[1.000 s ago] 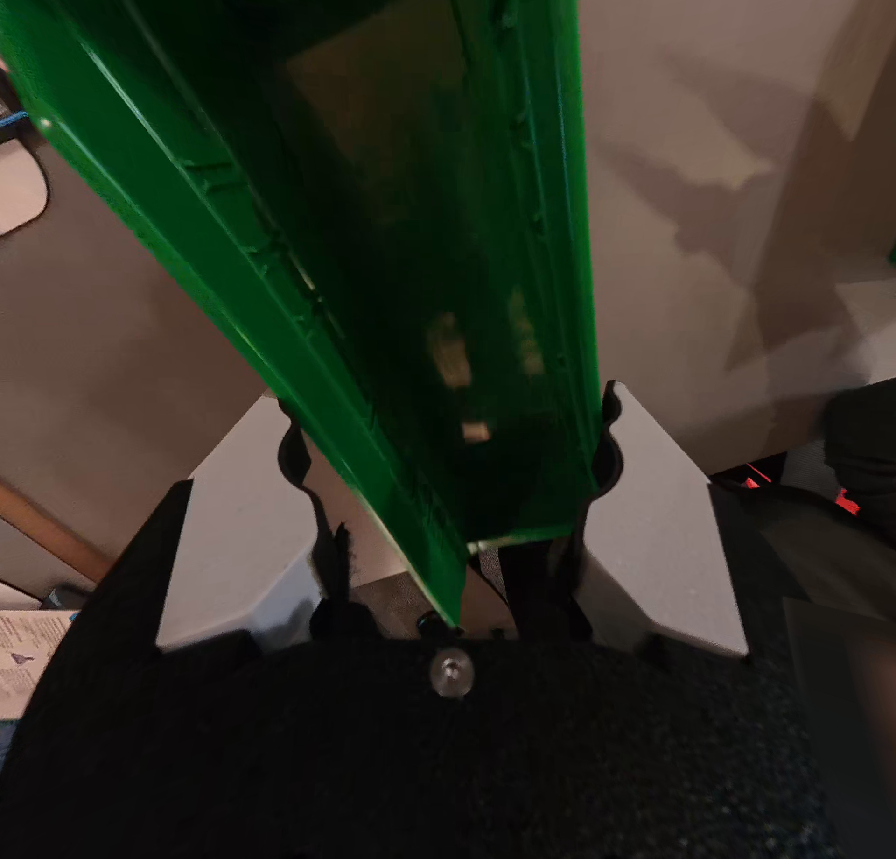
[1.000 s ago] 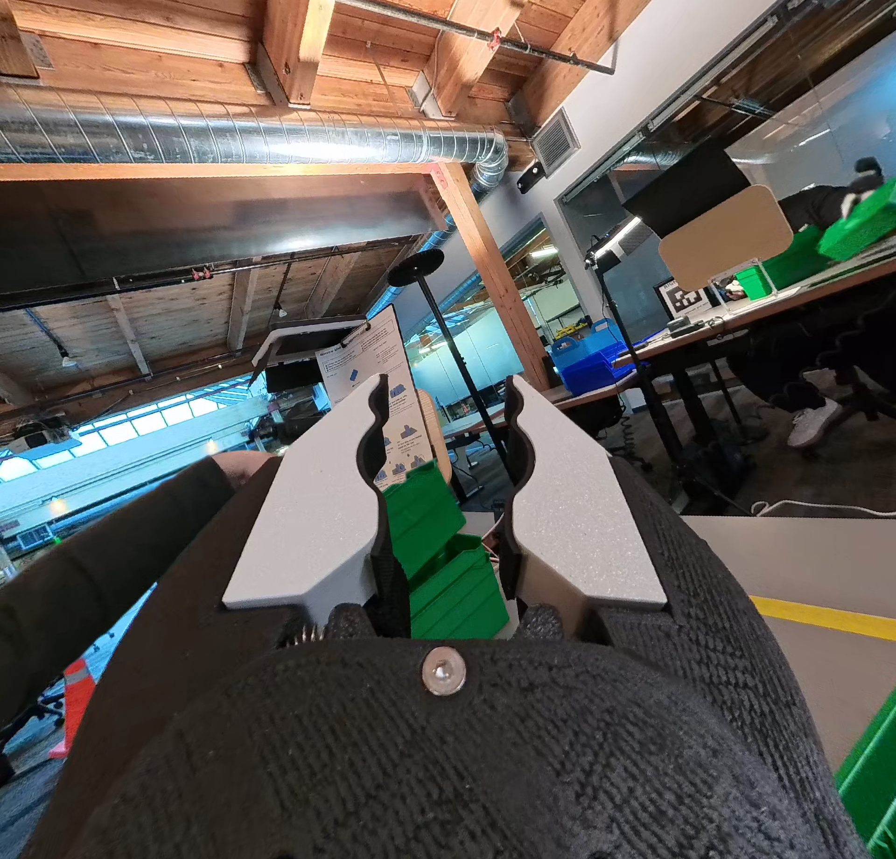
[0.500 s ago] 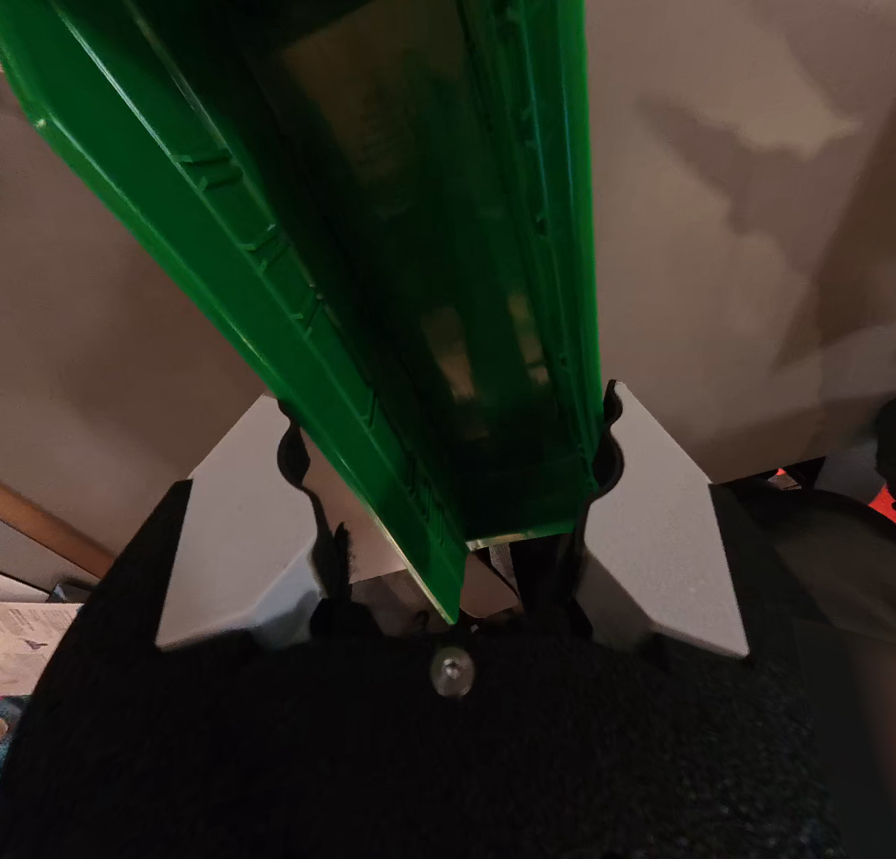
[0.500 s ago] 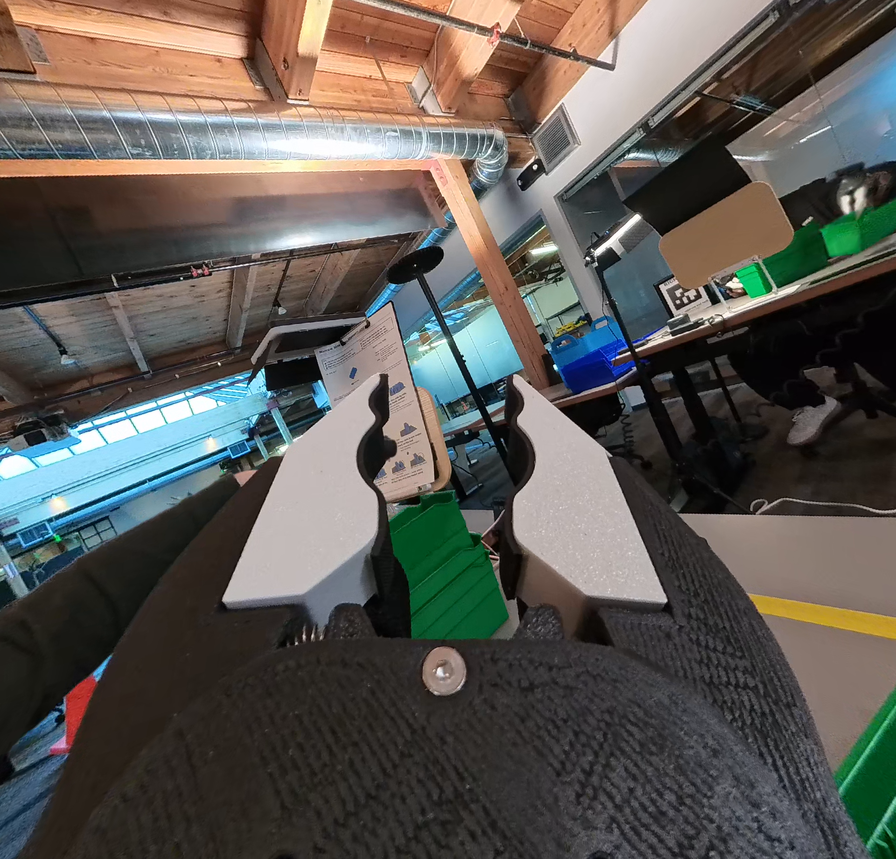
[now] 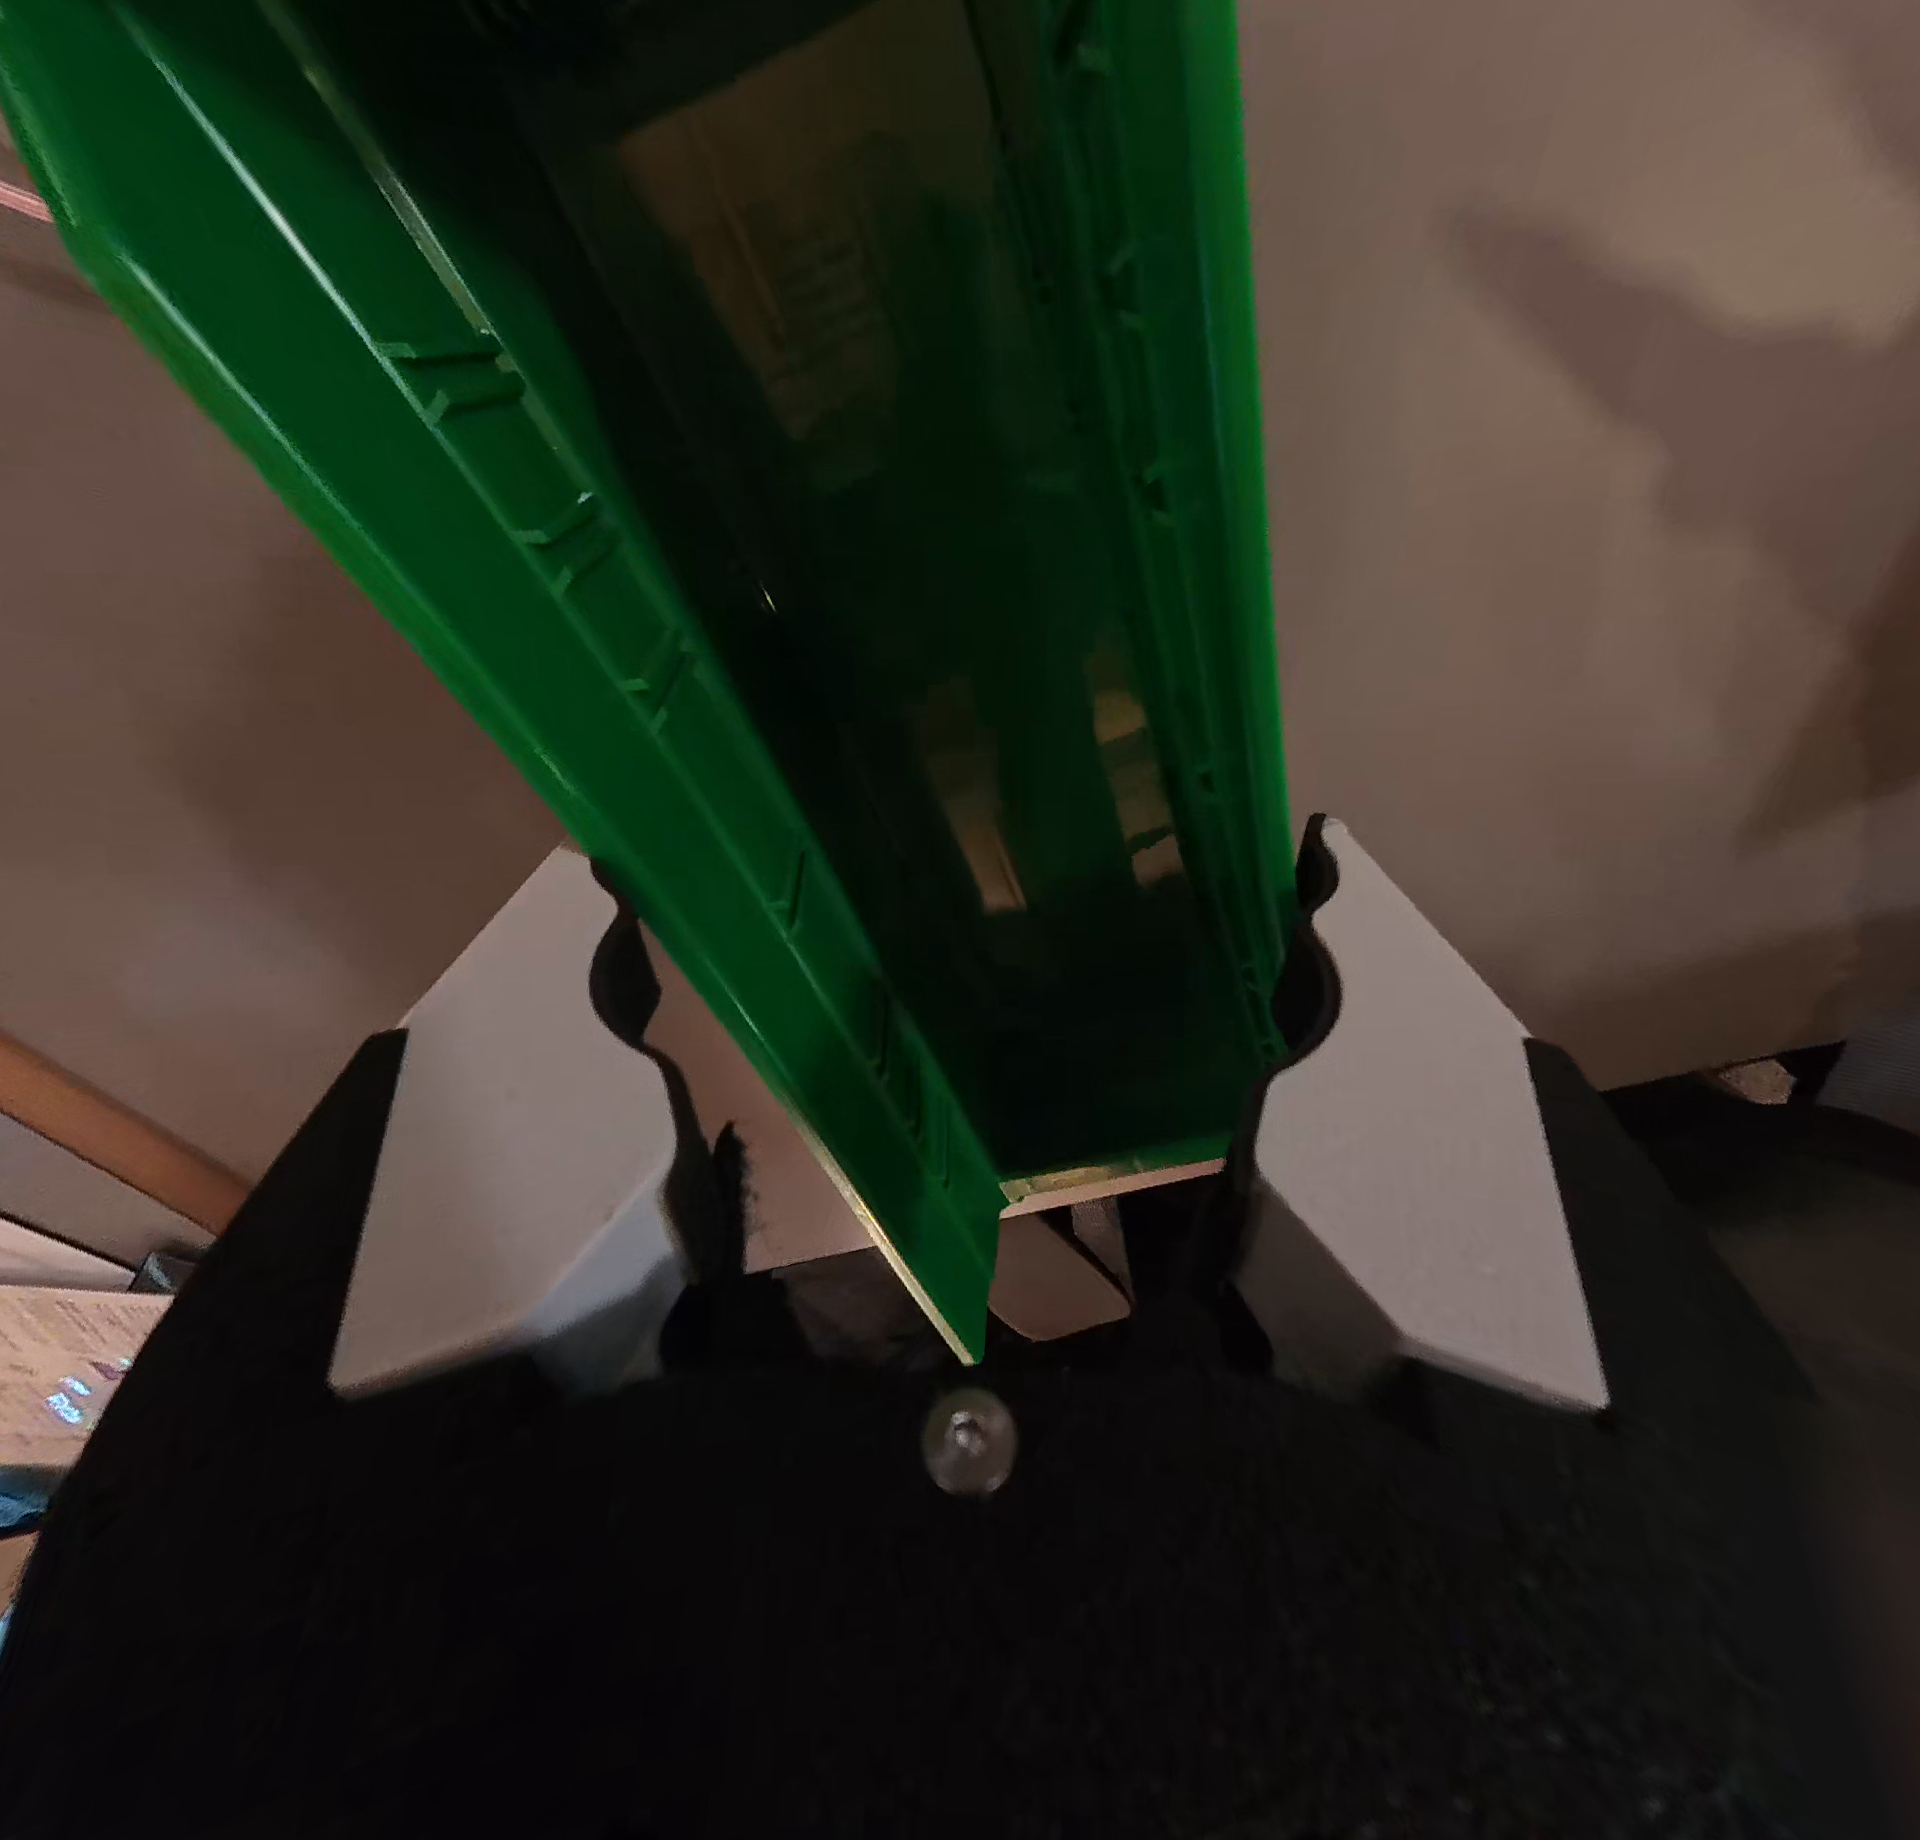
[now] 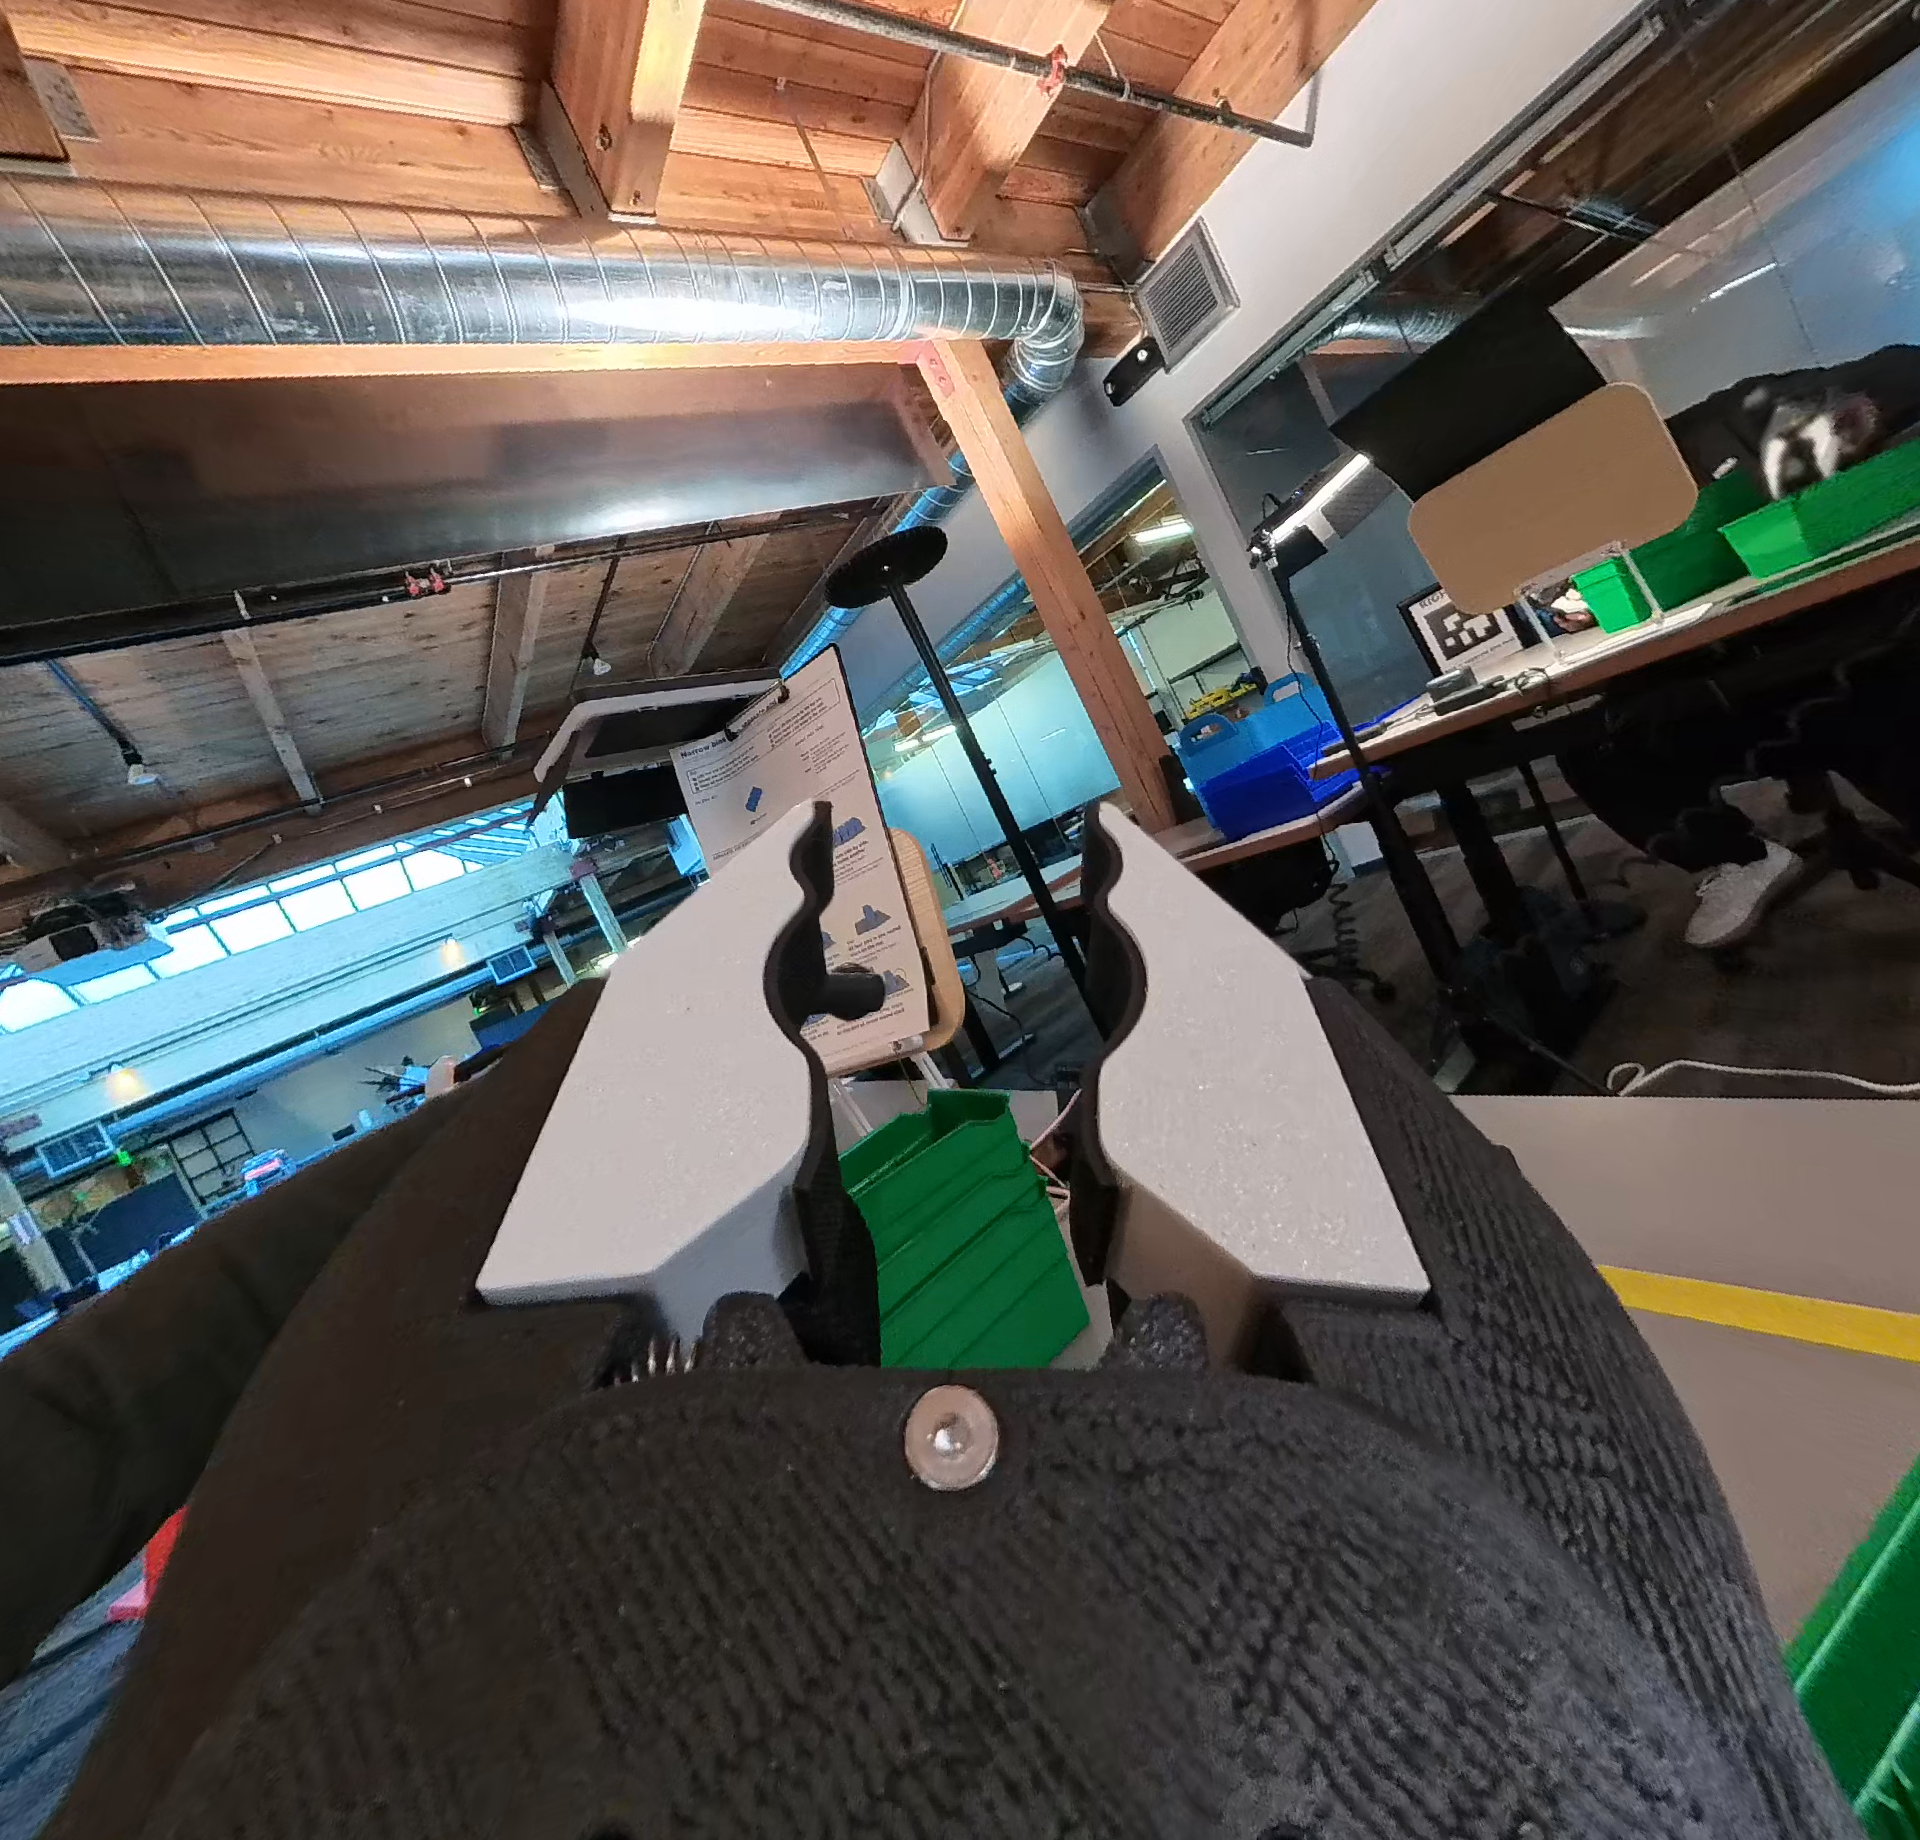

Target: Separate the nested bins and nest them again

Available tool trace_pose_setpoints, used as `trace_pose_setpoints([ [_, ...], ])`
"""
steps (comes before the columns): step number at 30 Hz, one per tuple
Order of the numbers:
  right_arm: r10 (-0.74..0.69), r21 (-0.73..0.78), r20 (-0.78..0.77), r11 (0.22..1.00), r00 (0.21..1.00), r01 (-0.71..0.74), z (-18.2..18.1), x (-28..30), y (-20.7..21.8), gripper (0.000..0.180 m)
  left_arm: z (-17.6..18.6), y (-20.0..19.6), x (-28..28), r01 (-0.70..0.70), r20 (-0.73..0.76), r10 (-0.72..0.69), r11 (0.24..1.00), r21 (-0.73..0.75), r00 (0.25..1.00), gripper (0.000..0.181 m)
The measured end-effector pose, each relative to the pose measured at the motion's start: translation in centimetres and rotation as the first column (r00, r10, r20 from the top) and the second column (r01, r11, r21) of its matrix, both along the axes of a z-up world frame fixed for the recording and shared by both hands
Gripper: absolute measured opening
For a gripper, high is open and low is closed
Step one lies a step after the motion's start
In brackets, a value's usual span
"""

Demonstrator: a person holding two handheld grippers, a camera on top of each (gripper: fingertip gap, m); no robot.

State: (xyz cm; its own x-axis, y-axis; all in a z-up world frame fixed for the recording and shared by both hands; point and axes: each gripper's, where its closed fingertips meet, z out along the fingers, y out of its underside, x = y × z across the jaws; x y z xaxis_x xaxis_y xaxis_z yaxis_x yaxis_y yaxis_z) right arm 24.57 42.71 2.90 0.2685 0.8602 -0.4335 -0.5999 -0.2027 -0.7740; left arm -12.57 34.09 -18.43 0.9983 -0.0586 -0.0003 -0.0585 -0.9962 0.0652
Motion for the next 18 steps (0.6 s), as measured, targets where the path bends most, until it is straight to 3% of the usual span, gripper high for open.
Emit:
trace_pose_setpoints([
  [11, -0.005, -0.012, 0.021, 1.000, 1.000, 0.006, -0.3, -0.6, 0.2, 0.050, -0.2, 0.3, 0.4, 0.033, 0.049, -0.036, 0.998, 0.058, 0.998, 0.138],
  [14, -0.029, -0.028, 0.014, 0.999, 0.999, 0.029, -0.3, -0.2, 0.6, 0.053, 2.3, 1.5, -0.1, 0.040, -0.009, -0.039, 0.989, 0.143, 0.999, 0.150],
  [18, -0.025, -0.028, -0.009, 0.999, 1.000, 0.025, 0.1, 0.7, 0.3, 0.055, 7.7, 4.9, 2.4, 0.087, -0.030, -0.081, 0.915, 0.393, 0.996, 0.146],
])
